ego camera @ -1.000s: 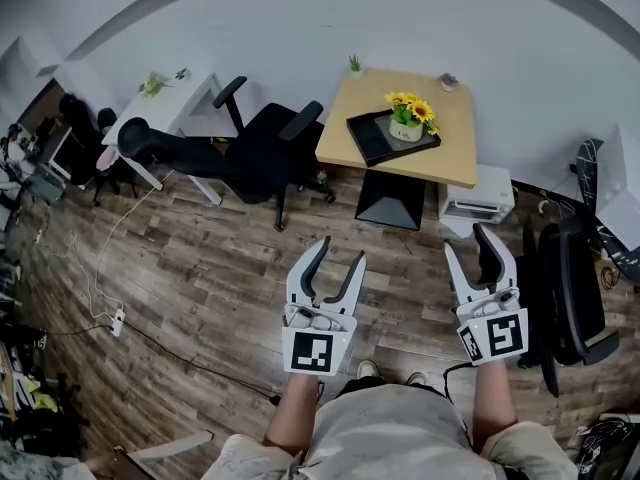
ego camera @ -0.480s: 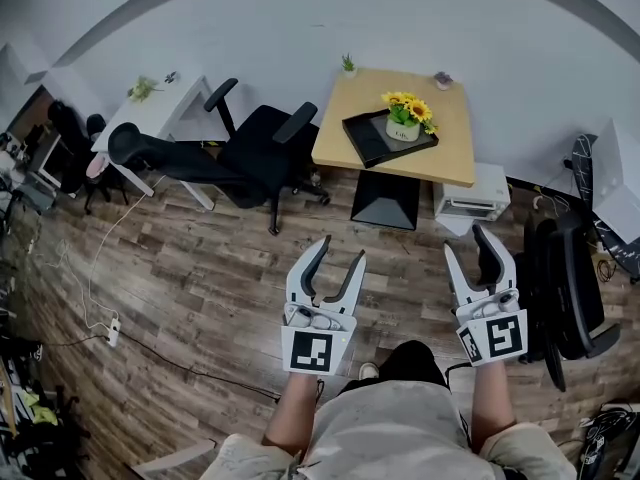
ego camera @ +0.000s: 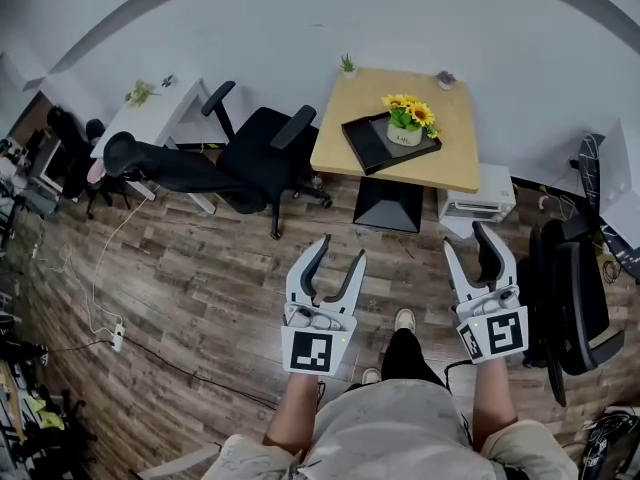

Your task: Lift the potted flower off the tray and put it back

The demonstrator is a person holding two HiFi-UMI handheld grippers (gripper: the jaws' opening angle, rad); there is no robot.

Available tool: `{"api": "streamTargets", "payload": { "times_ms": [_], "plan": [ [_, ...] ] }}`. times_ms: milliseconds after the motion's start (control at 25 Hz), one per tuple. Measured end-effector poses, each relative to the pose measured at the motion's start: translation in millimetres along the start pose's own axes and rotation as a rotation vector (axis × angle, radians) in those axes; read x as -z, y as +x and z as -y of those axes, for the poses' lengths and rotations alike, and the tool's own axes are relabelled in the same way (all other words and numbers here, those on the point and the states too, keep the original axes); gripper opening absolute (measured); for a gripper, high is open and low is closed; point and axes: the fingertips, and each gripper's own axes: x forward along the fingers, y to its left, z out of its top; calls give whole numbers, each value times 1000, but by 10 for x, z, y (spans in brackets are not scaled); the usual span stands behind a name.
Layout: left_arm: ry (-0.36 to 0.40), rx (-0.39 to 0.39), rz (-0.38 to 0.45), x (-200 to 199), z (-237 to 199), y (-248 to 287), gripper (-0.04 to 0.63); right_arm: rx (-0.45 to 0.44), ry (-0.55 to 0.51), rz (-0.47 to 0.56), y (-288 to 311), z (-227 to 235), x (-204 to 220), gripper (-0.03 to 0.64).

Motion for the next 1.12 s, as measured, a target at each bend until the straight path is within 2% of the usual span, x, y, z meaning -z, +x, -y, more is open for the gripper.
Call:
{"api": "streamTargets", "payload": {
  "times_ms": [400,1120],
  "plan": [
    [-11,27,-25,88,-20,732,206,12,14,-14,440,530,170,213],
    [15,49,-43,17,78,2132,207,32,55,-6,1180,1728,413,212]
  ]
}}
